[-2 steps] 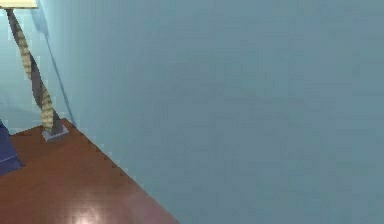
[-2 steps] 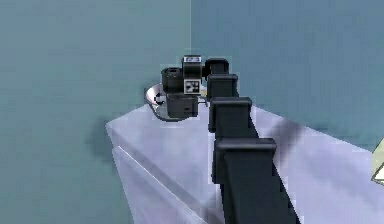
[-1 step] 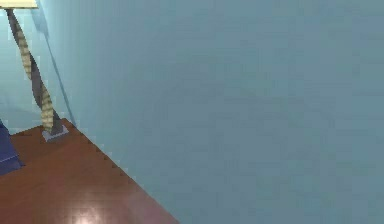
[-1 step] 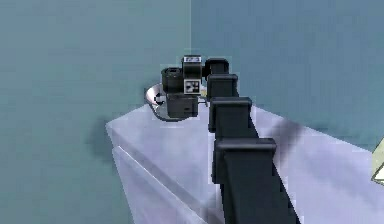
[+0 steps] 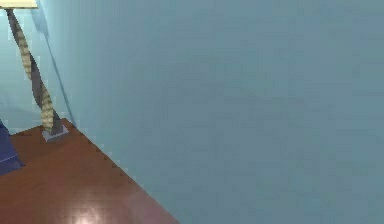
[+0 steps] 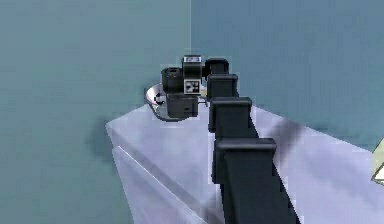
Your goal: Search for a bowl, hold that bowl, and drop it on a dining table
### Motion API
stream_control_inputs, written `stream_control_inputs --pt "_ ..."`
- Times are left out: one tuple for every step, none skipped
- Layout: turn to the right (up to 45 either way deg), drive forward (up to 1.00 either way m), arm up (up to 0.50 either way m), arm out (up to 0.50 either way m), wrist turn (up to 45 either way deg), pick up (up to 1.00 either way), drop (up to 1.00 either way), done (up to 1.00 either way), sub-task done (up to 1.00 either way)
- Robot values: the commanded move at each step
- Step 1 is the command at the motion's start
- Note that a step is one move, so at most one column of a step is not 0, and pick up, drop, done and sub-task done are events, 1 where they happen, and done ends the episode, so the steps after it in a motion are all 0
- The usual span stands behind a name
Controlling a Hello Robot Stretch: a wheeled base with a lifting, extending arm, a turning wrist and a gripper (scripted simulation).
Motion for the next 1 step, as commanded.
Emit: stream_control_inputs --pt "45.0 0.0 0.0 0.0 0.0 0.0 0.0 0.0 0.0"
